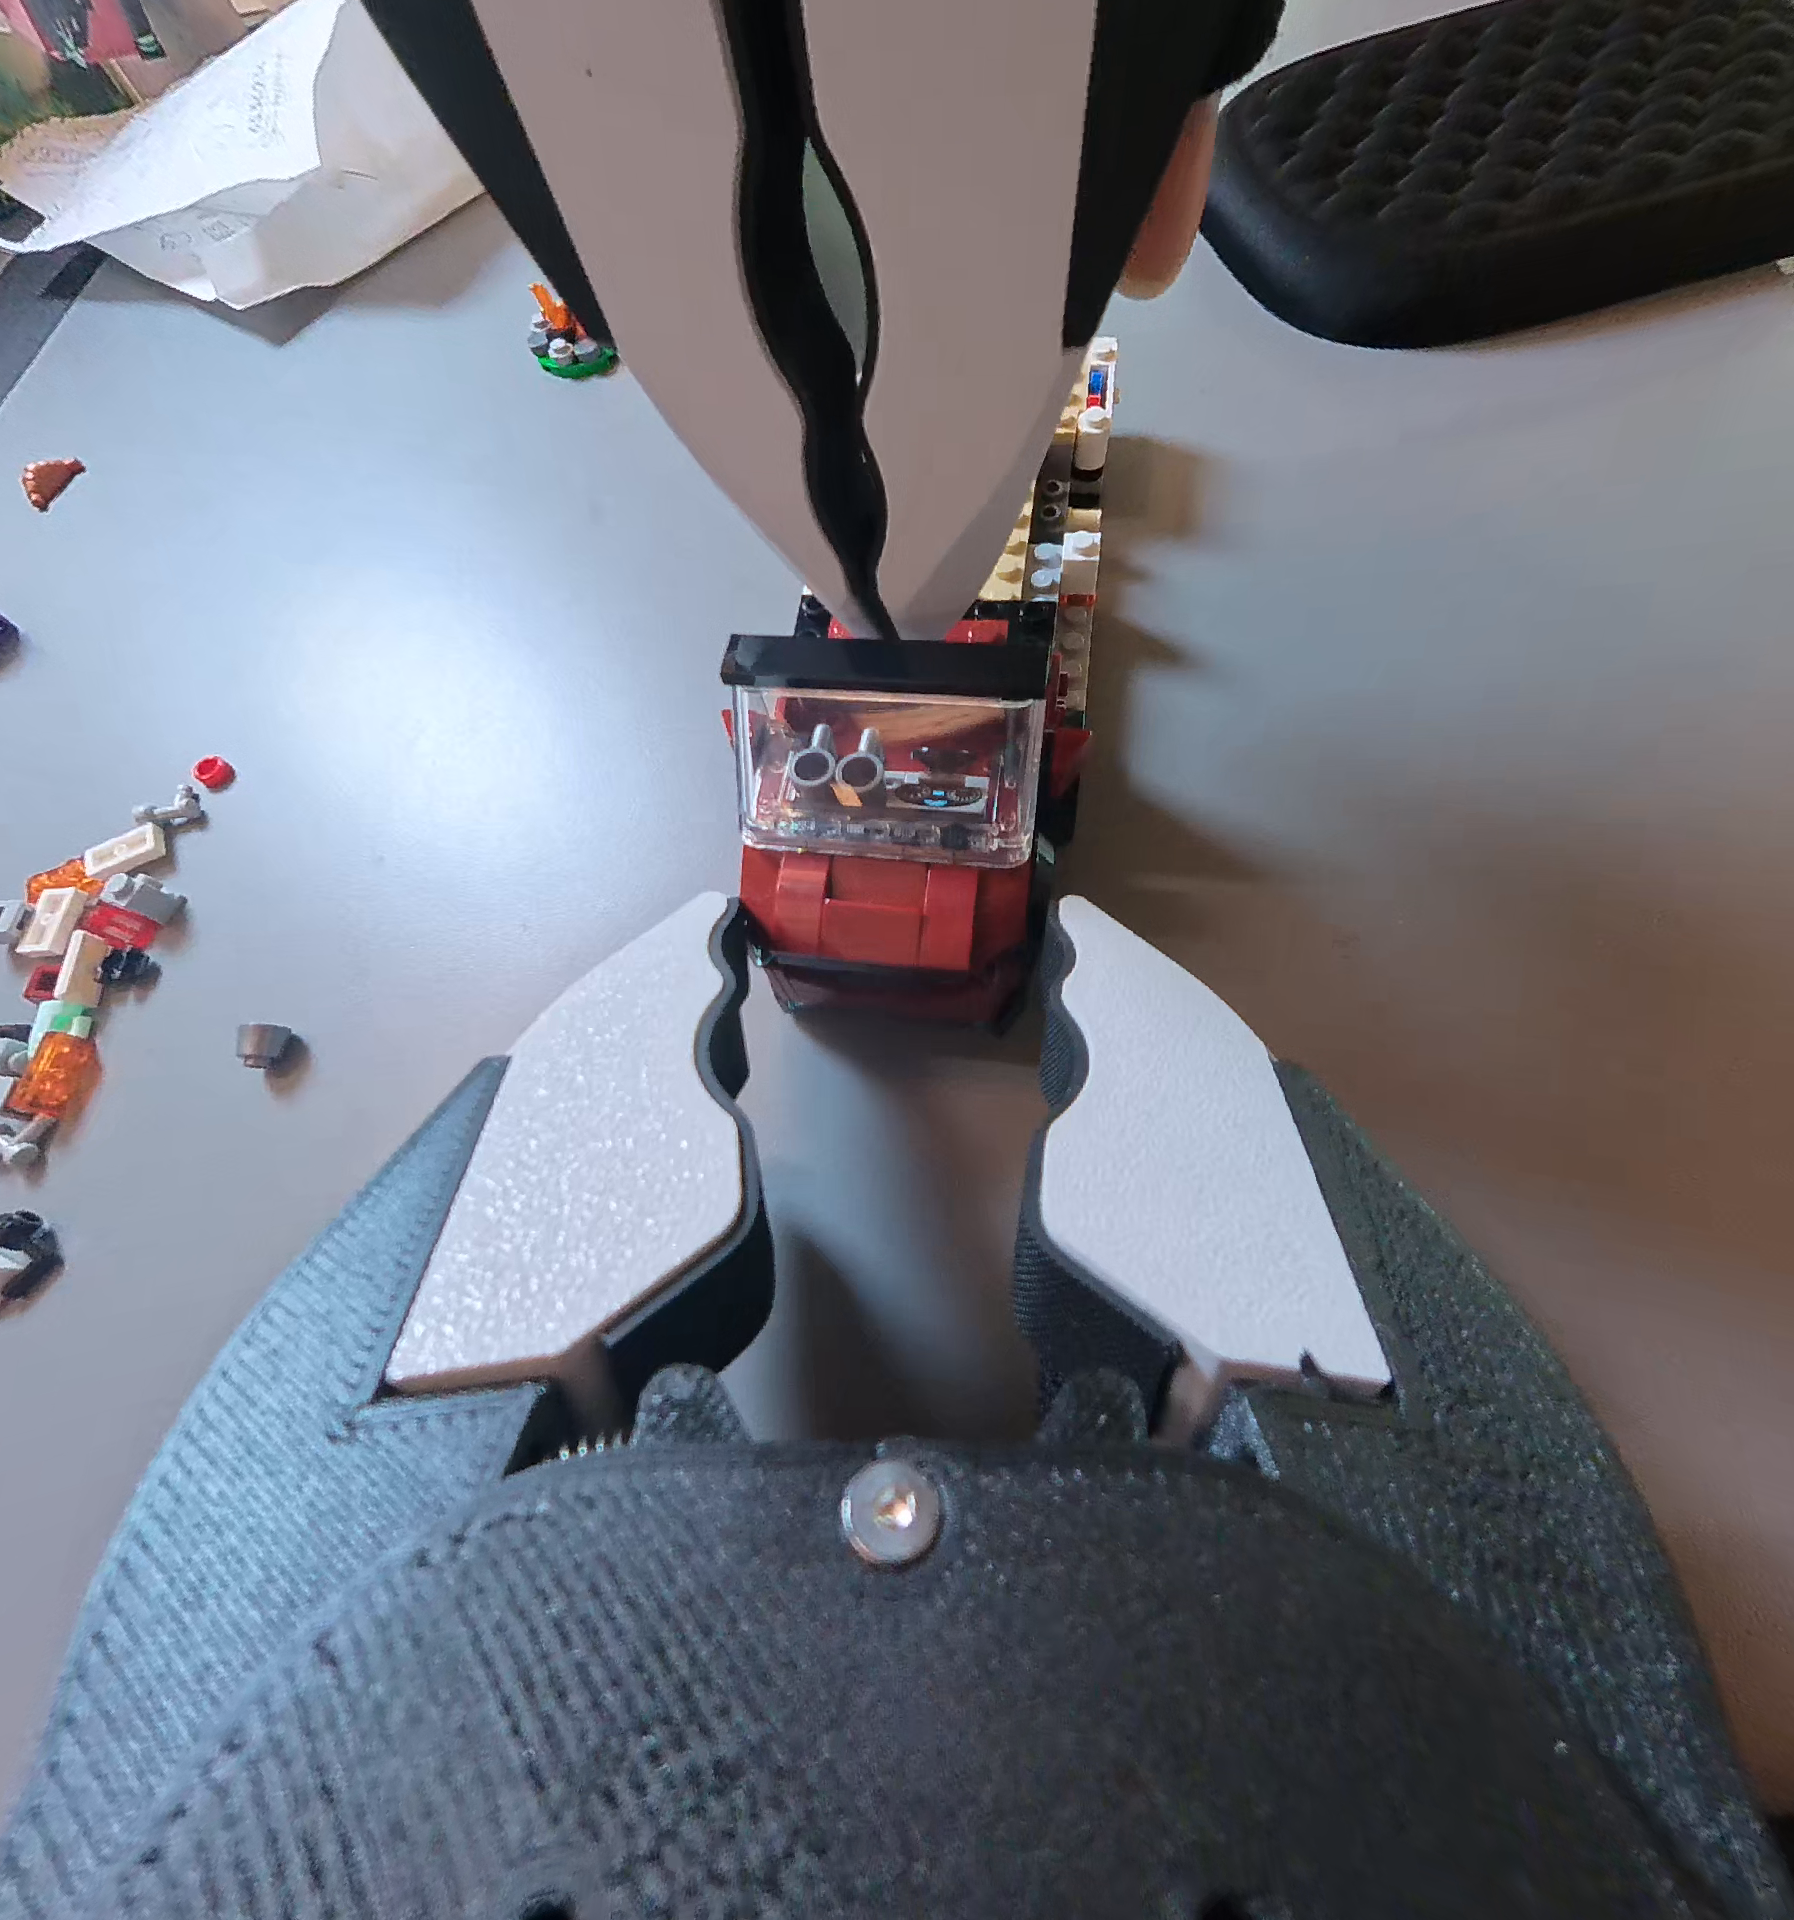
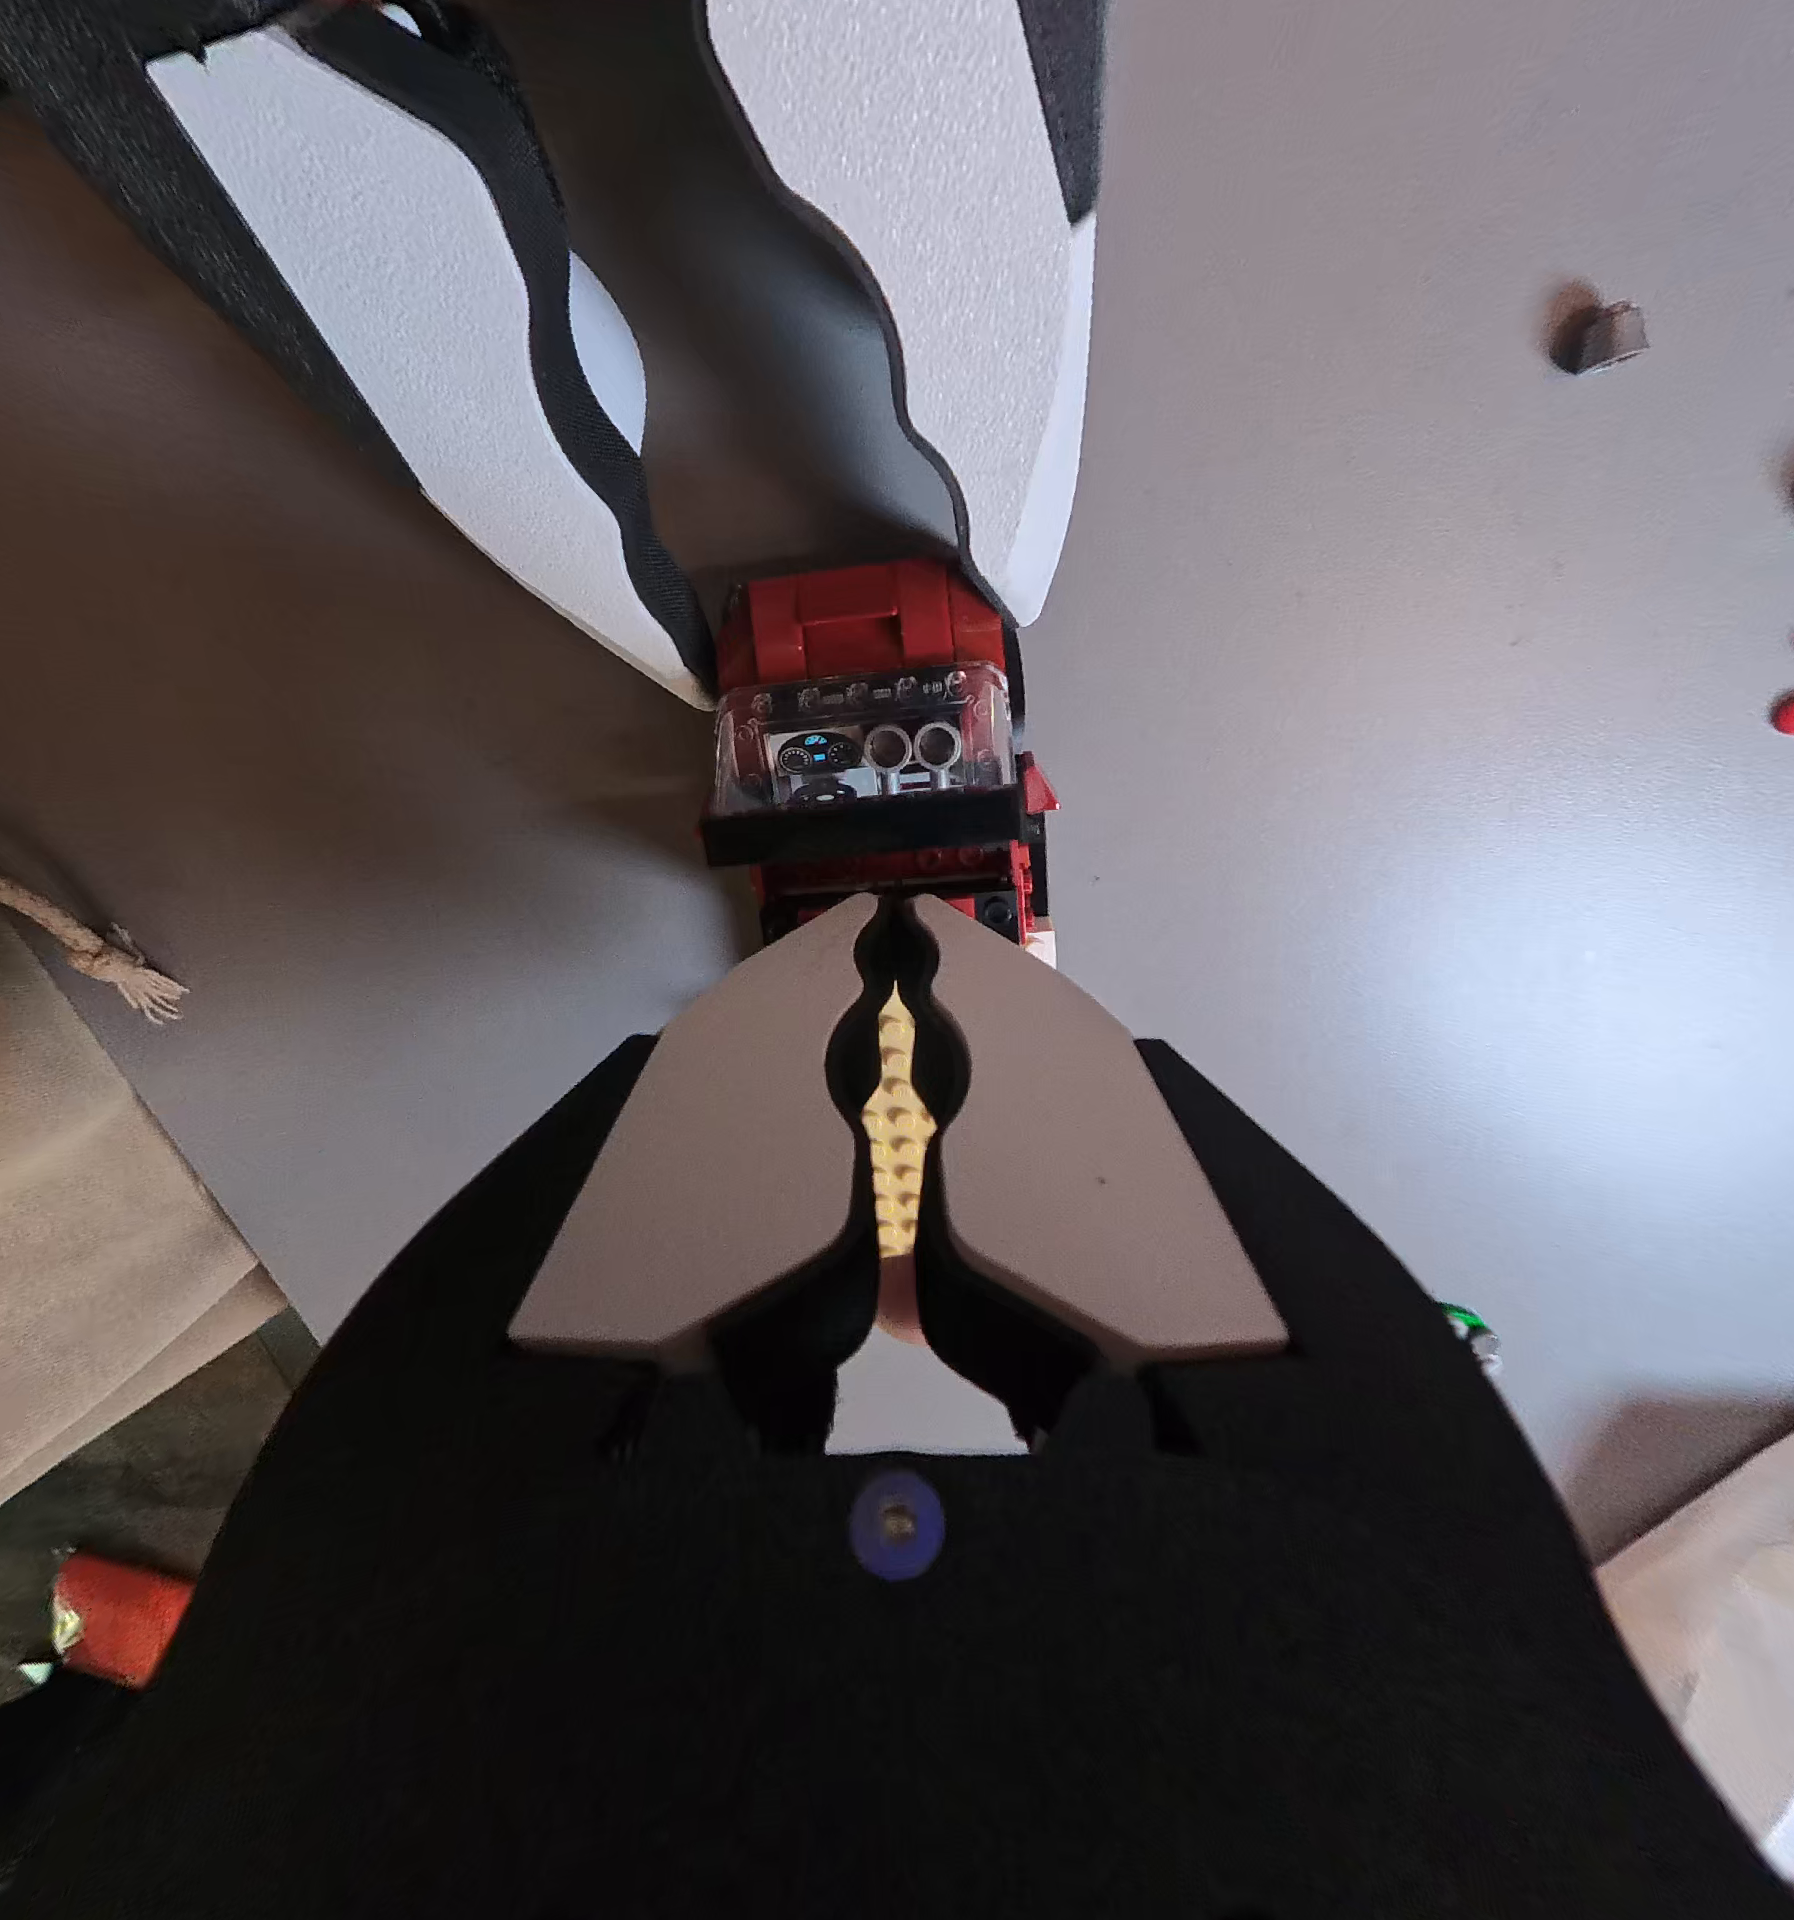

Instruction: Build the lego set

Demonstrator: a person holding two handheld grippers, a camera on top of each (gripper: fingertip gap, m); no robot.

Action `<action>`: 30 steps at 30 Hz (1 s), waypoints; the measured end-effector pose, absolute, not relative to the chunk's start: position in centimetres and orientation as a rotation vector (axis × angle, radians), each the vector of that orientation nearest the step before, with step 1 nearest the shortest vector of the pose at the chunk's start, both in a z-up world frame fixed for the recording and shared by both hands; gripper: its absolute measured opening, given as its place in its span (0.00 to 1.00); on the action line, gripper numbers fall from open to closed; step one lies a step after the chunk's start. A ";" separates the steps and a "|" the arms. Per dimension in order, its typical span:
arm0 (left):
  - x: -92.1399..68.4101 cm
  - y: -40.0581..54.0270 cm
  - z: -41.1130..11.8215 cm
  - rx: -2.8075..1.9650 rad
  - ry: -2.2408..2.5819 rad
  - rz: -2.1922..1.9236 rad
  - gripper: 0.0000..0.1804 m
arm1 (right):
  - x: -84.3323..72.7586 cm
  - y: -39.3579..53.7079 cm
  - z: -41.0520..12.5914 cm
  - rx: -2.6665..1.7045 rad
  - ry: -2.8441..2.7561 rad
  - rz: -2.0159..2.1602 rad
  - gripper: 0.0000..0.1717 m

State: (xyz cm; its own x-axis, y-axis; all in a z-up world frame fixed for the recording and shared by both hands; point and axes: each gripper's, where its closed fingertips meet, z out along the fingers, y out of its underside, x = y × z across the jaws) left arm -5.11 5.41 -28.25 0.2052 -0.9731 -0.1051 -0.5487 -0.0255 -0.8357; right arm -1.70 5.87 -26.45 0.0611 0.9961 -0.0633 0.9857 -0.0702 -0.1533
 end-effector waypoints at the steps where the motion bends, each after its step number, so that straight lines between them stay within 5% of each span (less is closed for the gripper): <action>1: -5.1 5.4 -28.3 -1.683 1.447 -0.671 0.30 | -1.7 5.9 -26.4 -2.239 -2.082 0.235 0.00; 10: -5.1 5.4 -28.2 -1.667 1.449 -0.650 0.30 | -2.2 5.7 -25.4 -2.136 -1.768 0.428 0.00; 12: -5.1 5.3 -28.2 -1.665 1.451 -0.649 0.30 | -2.0 5.5 -25.7 -2.145 -1.746 0.424 0.12; 17: -5.0 5.3 -28.2 -1.663 1.453 -0.649 0.30 | -1.9 5.5 -26.2 -2.142 -1.762 0.379 0.01; 30: -5.0 5.3 -28.3 -1.672 1.451 -0.656 0.30 | -1.6 5.3 -26.3 -2.203 -1.765 0.388 0.00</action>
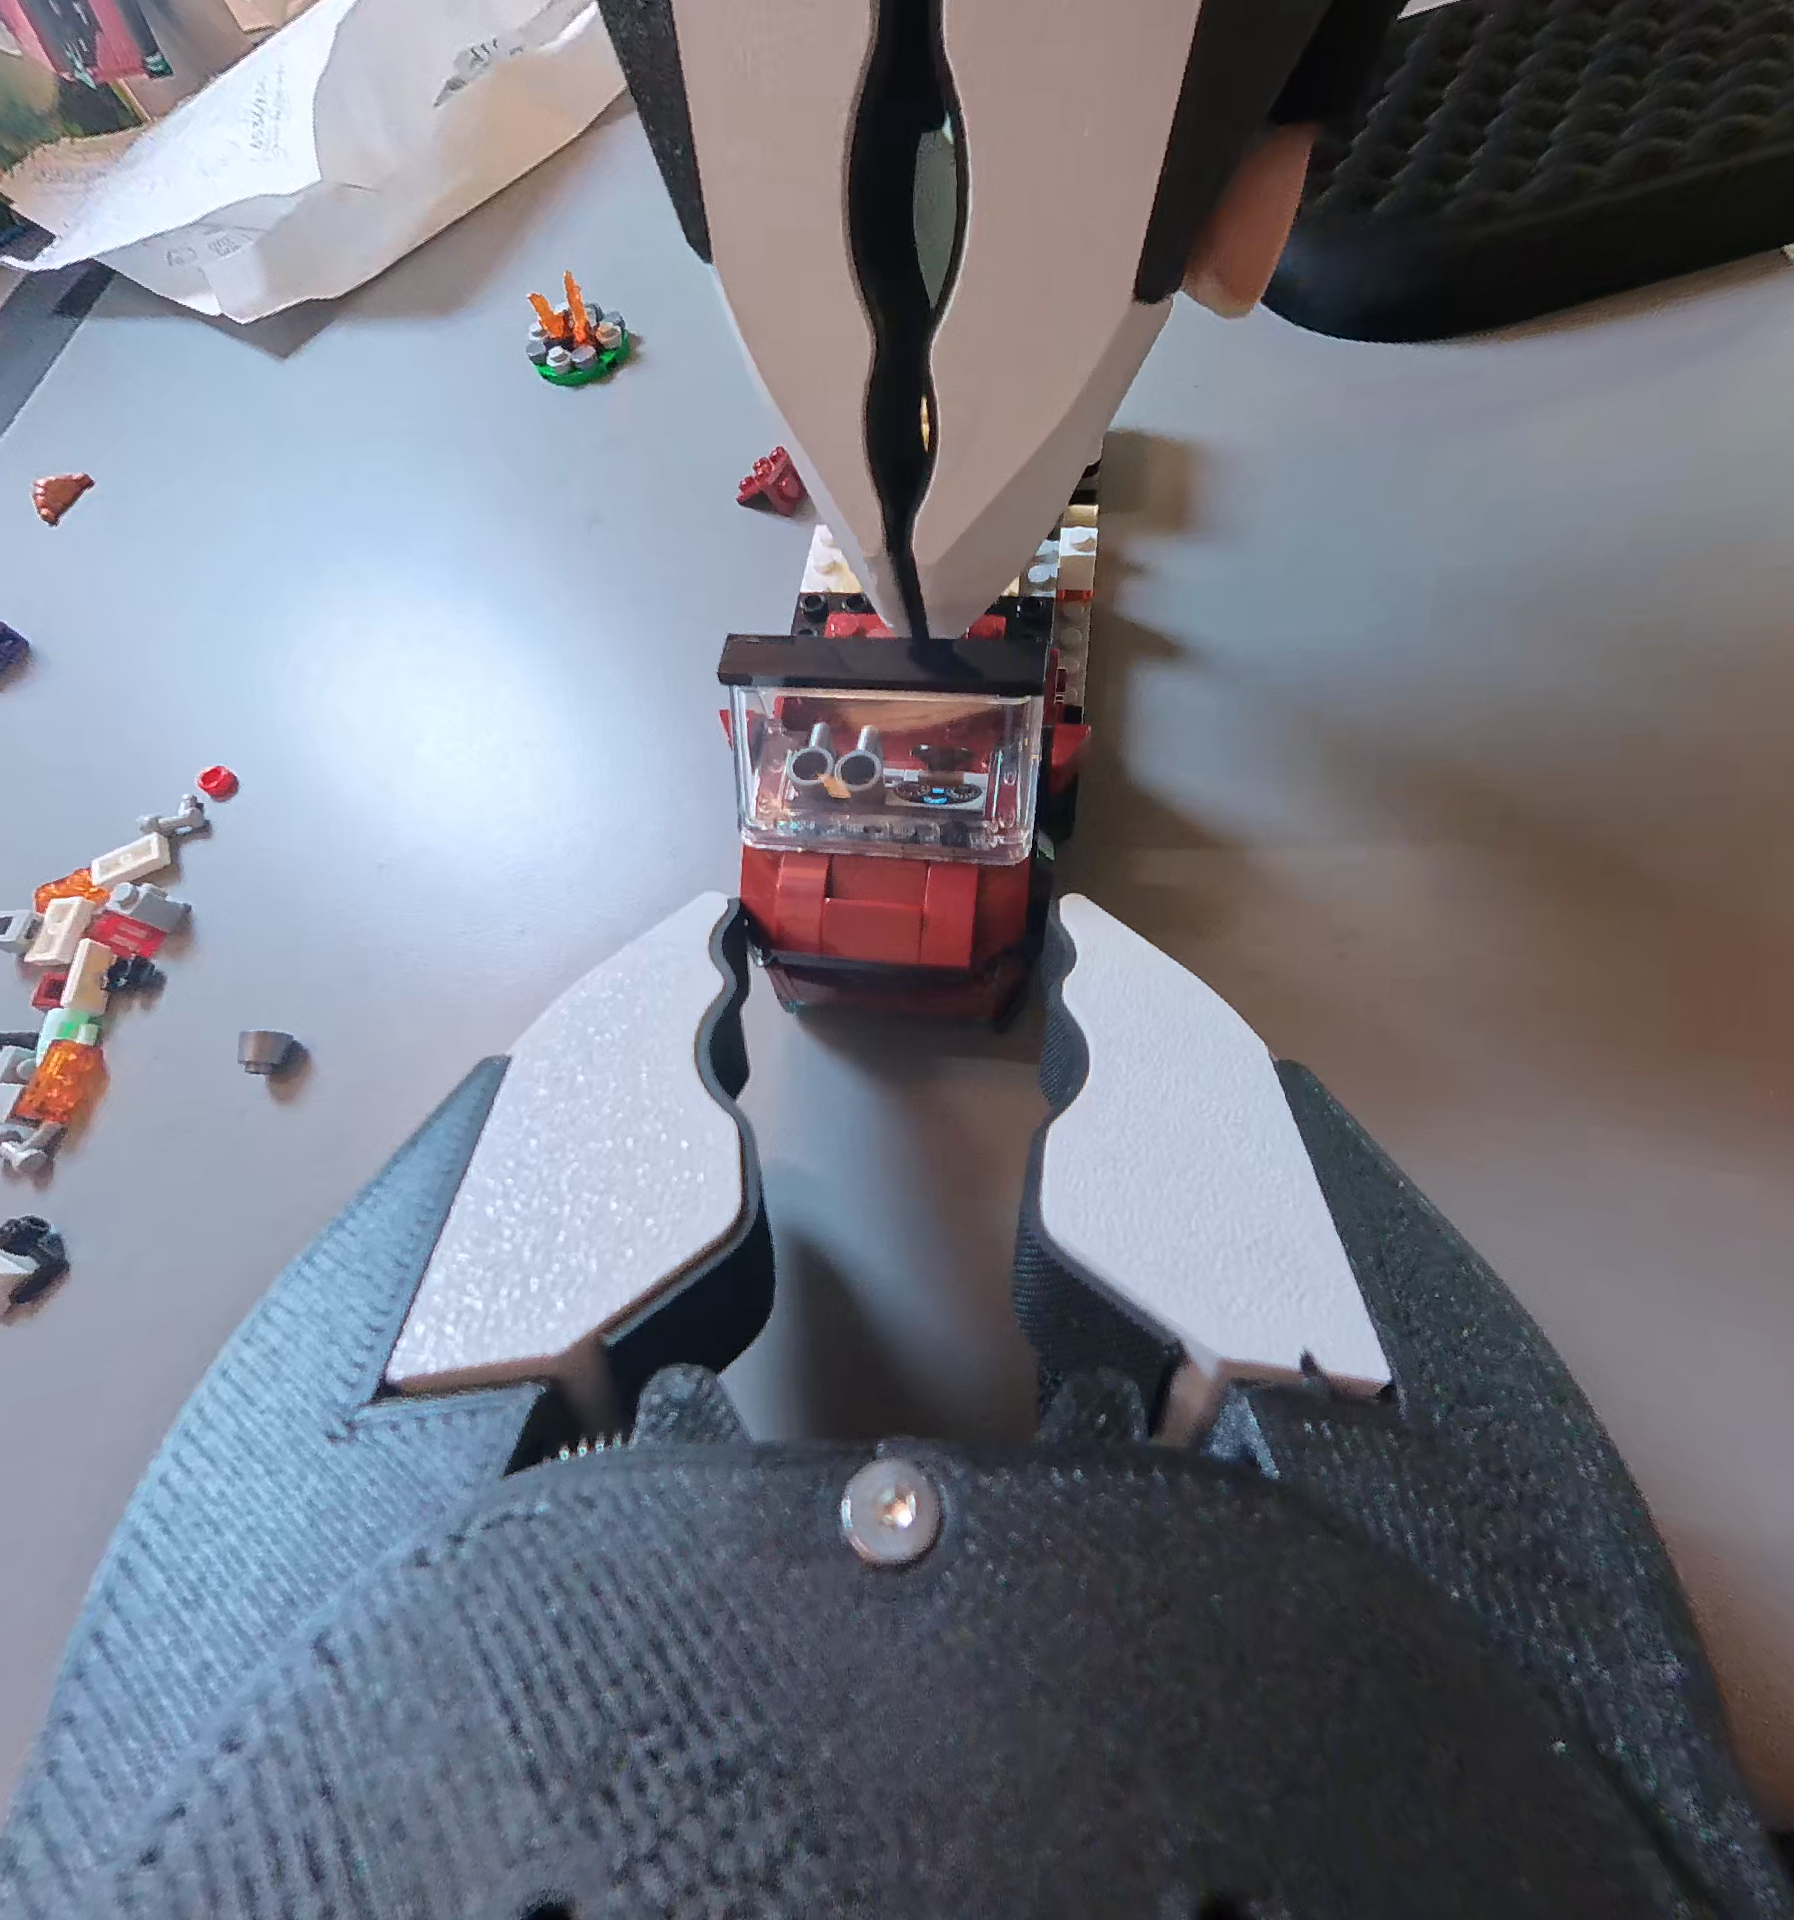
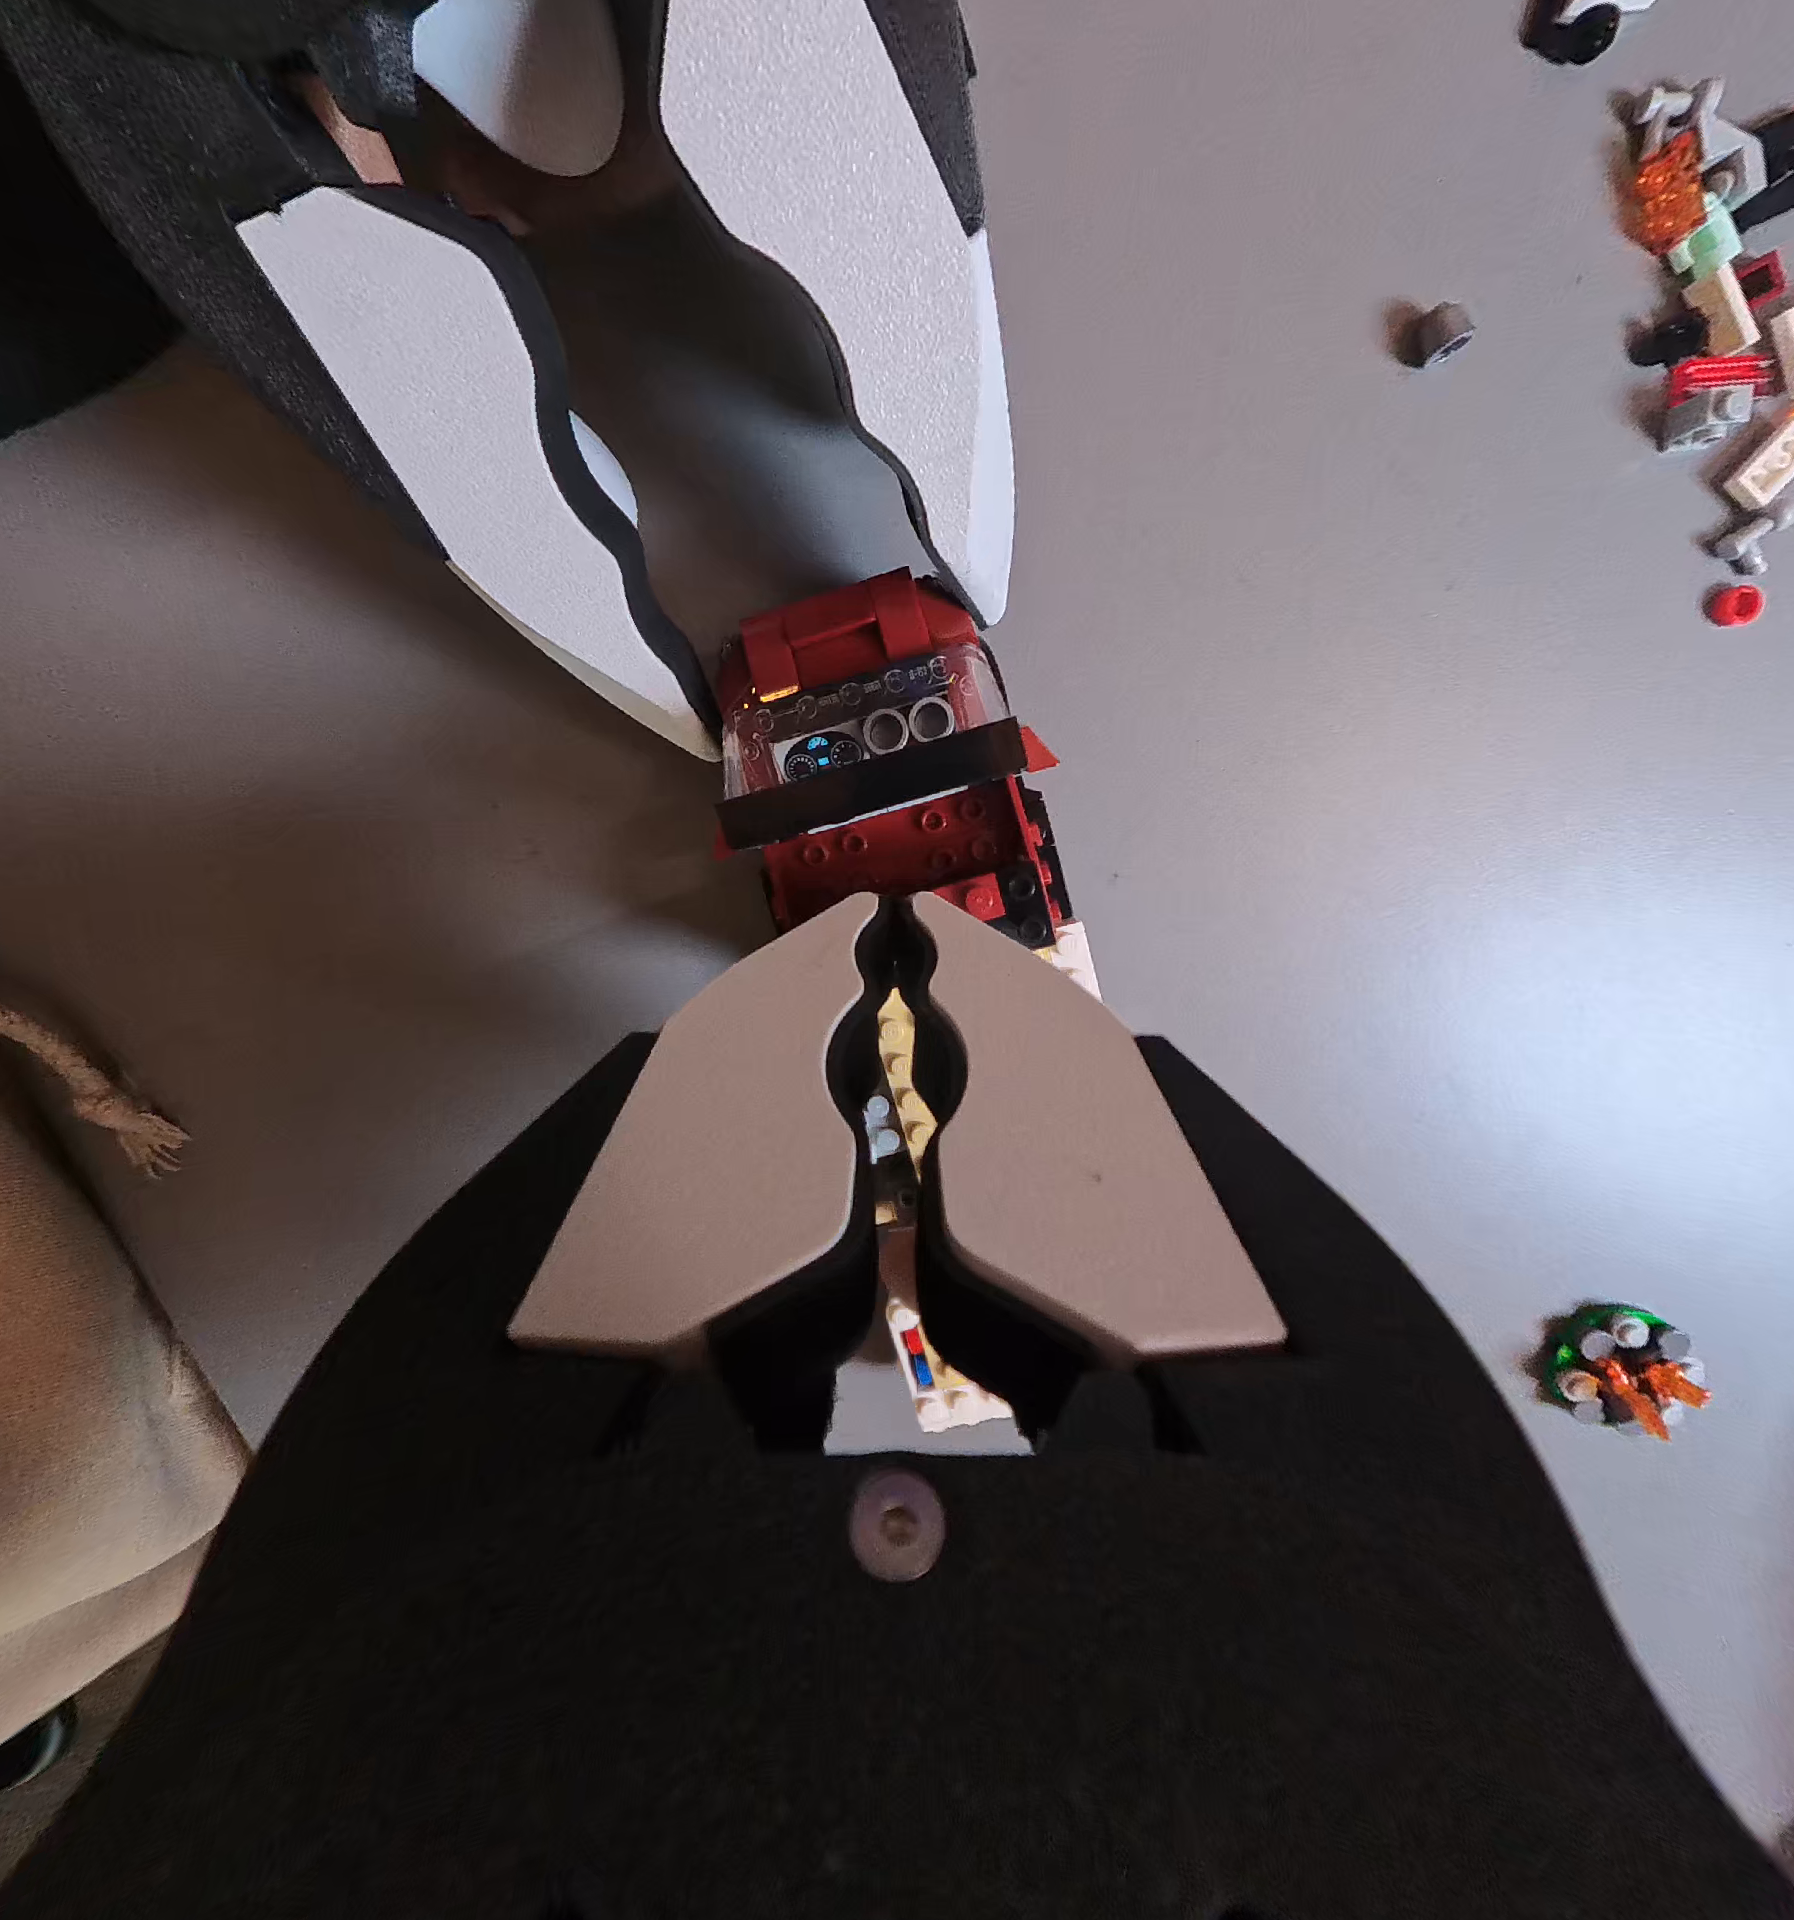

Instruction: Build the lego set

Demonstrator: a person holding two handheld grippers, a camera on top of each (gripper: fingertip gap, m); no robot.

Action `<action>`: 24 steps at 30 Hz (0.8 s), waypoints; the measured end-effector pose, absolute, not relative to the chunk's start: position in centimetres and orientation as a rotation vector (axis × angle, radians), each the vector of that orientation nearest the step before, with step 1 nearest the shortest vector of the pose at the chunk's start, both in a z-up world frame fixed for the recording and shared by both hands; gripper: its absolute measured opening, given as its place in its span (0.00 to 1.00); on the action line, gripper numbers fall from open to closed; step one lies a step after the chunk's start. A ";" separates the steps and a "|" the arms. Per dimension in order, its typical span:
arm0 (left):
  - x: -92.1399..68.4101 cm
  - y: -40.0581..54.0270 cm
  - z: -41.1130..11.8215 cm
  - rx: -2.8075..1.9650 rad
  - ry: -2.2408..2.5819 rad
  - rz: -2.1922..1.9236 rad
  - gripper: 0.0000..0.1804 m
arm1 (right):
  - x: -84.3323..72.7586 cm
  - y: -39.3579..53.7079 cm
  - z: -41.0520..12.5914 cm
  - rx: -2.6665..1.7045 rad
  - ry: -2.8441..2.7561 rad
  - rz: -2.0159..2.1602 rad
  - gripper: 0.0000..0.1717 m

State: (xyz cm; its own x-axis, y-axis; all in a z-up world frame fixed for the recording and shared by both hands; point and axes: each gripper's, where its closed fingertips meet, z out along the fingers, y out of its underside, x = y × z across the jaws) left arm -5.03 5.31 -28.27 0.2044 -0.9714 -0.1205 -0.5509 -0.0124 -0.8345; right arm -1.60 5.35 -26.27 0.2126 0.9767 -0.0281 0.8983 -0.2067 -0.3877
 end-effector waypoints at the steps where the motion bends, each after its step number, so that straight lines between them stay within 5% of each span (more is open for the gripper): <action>1: -5.0 5.3 -28.3 -1.673 1.450 -0.658 0.30 | -1.6 5.3 -26.3 -2.210 -1.761 0.386 0.00; 15: -5.0 5.3 -28.3 -1.671 1.450 -0.656 0.30 | -2.0 5.9 -24.6 -2.098 -1.495 0.504 0.00; 18: -5.0 5.3 -28.2 -1.665 1.452 -0.649 0.30 | -1.0 6.2 -23.4 -2.077 -1.343 0.566 0.10; 24: -5.0 5.3 -28.3 -1.662 1.453 -0.645 0.30 | -1.2 6.1 -25.5 -2.082 -1.437 0.482 0.07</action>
State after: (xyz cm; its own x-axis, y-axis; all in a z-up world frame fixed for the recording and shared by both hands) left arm -4.97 5.30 -28.25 0.2038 -0.9699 -0.1333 -0.5514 -0.0012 -0.8343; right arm -1.24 6.07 -25.49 0.3611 0.9323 0.0201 0.7314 -0.2698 -0.6263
